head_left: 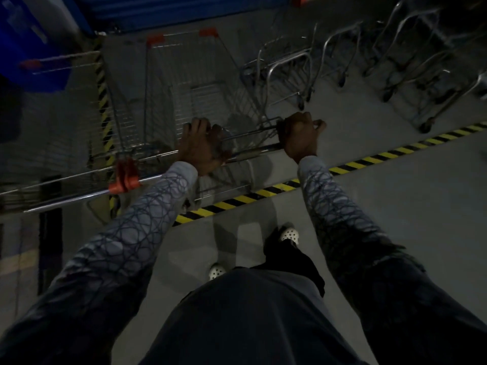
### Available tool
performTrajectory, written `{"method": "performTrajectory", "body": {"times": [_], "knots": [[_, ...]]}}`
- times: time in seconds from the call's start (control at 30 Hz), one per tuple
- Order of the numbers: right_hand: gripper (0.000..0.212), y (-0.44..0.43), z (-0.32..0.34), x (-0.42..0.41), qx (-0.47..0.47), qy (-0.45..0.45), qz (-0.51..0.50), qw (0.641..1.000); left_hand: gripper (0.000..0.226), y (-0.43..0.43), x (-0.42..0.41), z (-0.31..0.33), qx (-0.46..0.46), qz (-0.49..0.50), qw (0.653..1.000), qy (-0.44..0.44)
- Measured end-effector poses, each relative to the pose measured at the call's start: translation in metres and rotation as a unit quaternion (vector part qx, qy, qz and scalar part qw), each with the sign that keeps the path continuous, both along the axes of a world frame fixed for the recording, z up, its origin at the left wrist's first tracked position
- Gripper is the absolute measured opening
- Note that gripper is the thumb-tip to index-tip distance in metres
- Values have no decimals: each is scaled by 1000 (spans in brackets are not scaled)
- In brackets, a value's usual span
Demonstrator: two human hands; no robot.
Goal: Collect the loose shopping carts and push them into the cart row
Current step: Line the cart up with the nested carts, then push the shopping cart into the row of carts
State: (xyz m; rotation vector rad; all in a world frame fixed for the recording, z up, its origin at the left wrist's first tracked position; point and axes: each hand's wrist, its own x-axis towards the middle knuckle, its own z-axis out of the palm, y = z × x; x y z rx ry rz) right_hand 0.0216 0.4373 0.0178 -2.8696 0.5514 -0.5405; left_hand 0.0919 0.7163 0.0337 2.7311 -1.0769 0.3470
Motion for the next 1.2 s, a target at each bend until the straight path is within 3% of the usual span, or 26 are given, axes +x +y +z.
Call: {"method": "performTrajectory", "body": {"times": [0.13, 0.4, 0.63, 0.83, 0.97, 1.2], "knots": [[31, -55, 2, 6, 34, -50, -35, 998, 66, -93, 19, 7, -7, 27, 1000, 6], [31, -232, 10, 48, 40, 16, -40, 998, 78, -281, 77, 11, 15, 100, 993, 60], [33, -350, 42, 97, 62, 37, -25, 997, 77, -390, 114, 19, 19, 126, 990, 63], [40, -427, 45, 183, 69, 58, -4, 996, 85, -469, 192, 17, 25, 172, 983, 57], [48, -480, 35, 254, 85, 50, 32, 995, 78, -524, 259, 16, 12, 188, 981, 43], [66, -562, 23, 365, 98, 53, 43, 993, 75, -609, 369, 24, -25, 200, 975, 91]]}}
